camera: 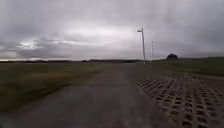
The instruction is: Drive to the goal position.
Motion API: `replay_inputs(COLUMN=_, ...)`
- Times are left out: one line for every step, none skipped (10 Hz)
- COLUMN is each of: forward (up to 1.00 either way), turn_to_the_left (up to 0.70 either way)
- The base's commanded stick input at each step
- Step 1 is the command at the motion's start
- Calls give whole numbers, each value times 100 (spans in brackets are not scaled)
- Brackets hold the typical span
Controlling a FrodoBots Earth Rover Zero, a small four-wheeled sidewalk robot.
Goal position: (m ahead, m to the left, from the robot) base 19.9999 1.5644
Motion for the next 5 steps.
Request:
replay_inputs(forward=100, turn_to_the_left=0)
replay_inputs(forward=100, turn_to_the_left=0)
replay_inputs(forward=100, turn_to_the_left=0)
replay_inputs(forward=100, turn_to_the_left=0)
replay_inputs(forward=100, turn_to_the_left=0)
